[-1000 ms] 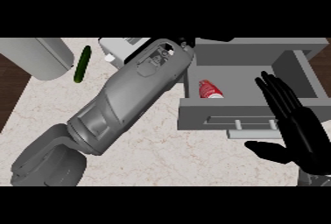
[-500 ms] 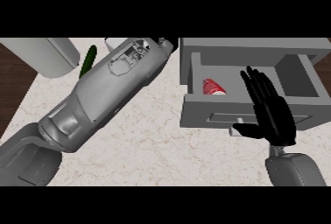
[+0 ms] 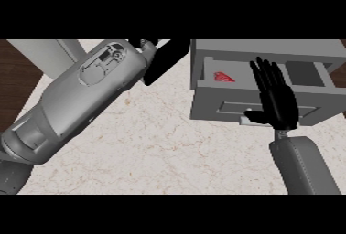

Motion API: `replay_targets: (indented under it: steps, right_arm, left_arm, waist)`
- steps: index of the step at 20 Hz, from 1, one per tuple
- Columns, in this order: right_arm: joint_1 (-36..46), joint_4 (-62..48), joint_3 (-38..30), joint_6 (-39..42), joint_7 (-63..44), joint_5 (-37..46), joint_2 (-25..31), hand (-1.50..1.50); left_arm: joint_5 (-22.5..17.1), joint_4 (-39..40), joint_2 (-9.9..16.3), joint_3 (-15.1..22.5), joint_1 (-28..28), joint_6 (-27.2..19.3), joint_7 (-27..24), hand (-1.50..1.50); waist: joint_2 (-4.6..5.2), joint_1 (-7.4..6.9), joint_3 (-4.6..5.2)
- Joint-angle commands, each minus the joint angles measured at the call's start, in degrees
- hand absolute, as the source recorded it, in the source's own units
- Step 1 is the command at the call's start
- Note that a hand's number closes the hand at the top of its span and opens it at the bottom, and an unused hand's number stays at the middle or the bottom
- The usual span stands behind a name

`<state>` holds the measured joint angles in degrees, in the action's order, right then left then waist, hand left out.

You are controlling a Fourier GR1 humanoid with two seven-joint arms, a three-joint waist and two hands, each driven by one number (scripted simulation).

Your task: Pick up the can, place it into the drawer and close the drawer

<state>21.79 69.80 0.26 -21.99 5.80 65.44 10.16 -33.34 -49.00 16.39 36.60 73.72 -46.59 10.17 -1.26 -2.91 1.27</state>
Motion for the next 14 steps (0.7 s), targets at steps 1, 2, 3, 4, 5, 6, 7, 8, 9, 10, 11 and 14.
replay_targets:
  steps: [1,2,3,4,5,6,7,8,9,10,11,14]
  right_arm:
    - [3.7,-11.3,-0.8,-3.4,-1.0,2.2,-2.2,-1.50]
    - [4.0,-13.4,-1.8,-5.9,0.7,1.8,-1.9,-1.50]
    - [6.4,-14.7,-2.4,-4.2,-1.0,2.5,-1.4,-1.50]
    - [7.7,-15.3,-2.1,-5.6,-1.6,3.6,-2.2,-1.50]
    - [9.4,-19.0,-3.0,-8.6,-0.9,3.6,-3.0,-1.50]
    - [8.2,-20.3,-3.0,-11.5,-0.2,4.5,-3.2,-1.50]
    - [11.8,-21.1,-4.1,-9.4,-0.1,3.1,-2.3,-1.50]
    - [13.1,-22.4,-4.4,-10.6,-1.8,4.1,-3.5,-1.50]
    - [15.6,-25.6,-5.9,-11.9,-1.3,3.9,-2.4,-1.50]
    - [17.7,-27.6,-6.8,-11.8,-1.0,3.4,-1.6,-1.50]
    - [17.7,-28.5,-7.5,-13.3,0.9,2.6,-0.8,-1.50]
    - [21.9,-34.5,-8.9,-15.2,1.1,3.5,0.3,-1.50]
  left_arm:
    - [0.8,-4.6,3.8,0.2,-1.9,1.5,2.2,-1.50]
    - [1.1,-4.0,4.1,-0.1,-2.8,0.5,2.0,-1.50]
    - [0.4,-5.6,5.8,-0.6,-3.6,2.4,2.7,-1.50]
    - [0.5,-7.4,6.9,-0.5,-4.0,2.7,4.2,-1.50]
    - [0.9,-6.7,5.2,-0.7,-3.1,1.1,3.9,-1.50]
    - [0.9,-7.4,7.1,-0.6,-3.2,2.4,5.2,-1.50]
    - [1.0,-8.1,7.7,-1.0,-3.7,2.6,5.6,-1.50]
    - [1.5,-10.3,5.9,0.3,-7.7,0.8,4.1,-1.50]
    - [1.0,-10.8,7.0,-0.6,-6.0,1.6,5.9,-1.50]
    - [1.9,-11.4,6.3,0.0,-7.4,-0.1,5.3,-1.50]
    - [2.4,-13.5,8.5,1.0,-9.5,0.8,6.5,-1.50]
    - [2.4,-17.4,11.2,-0.3,-12.2,1.2,6.1,-1.50]
  waist:
    - [1.36,-0.63,-1.33]
    - [1.56,-0.52,-1.36]
    - [1.50,-0.80,-1.32]
    - [1.32,-0.52,-1.32]
    - [1.74,-0.83,-1.38]
    - [1.69,-0.82,-1.40]
    - [1.60,-0.38,-1.36]
    - [1.59,-0.97,-1.34]
    - [1.80,-1.38,-1.38]
    - [1.85,-1.32,-1.38]
    - [1.64,-1.30,-1.38]
    - [1.85,-1.87,-1.36]
